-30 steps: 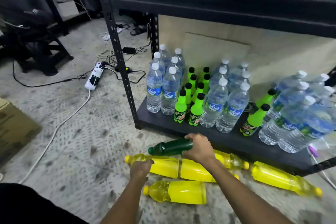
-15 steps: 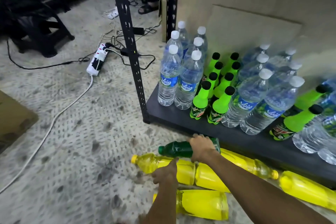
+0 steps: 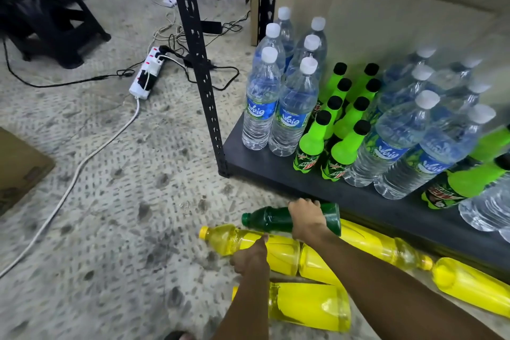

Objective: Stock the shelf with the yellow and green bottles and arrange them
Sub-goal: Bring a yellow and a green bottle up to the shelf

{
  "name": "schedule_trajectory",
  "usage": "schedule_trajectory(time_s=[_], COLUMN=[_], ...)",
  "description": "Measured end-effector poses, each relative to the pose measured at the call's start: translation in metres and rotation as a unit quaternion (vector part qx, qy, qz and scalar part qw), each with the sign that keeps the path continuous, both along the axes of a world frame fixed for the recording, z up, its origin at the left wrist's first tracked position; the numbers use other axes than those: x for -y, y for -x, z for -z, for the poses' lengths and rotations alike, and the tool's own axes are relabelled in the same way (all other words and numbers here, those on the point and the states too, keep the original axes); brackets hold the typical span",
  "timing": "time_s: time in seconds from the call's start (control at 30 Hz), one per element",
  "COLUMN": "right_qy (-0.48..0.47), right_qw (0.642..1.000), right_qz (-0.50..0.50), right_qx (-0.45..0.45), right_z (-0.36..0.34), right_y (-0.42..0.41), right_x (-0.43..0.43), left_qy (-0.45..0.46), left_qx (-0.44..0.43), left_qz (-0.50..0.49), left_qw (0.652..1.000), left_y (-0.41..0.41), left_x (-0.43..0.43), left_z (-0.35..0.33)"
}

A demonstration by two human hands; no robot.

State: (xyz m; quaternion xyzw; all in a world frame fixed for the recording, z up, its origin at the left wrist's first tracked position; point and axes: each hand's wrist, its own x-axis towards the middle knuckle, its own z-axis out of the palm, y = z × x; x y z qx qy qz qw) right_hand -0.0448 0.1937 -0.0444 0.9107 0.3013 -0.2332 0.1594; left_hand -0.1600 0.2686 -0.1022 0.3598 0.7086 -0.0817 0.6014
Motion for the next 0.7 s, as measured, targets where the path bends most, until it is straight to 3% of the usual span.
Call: schedule_trajectory(time_s=[0.17,0.3,0.5,0.7], right_qy=[-0.026,-0.102,-0.285,-0.423], right_qw=[0.999,0.986,0.925,0.848], right_qz=[0.042,0.129,0.250,0.320], right_qx=[-0.003,-0.032,-0.027,0.012], right_z=[-0.007,-0.023,-0.072,-0.147], right_y=[0.011,0.022,0.042,0.049], right_x=[0.012,0.037,0.089,0.141], left_qy=[-0.019,-0.052,-0.159,-0.266], left_qx=[0.057,0.095,0.178,0.315], left_qz=[0.021,0.002,0.038,0.152], left_qw=[0.998,0.994,0.970,0.898], left_y=[0.021,0.029,0.025,0.014], left_x=[-0.001,0.007,0.018,0.034], left_z=[0.013,0.005,-0.040,-0.114])
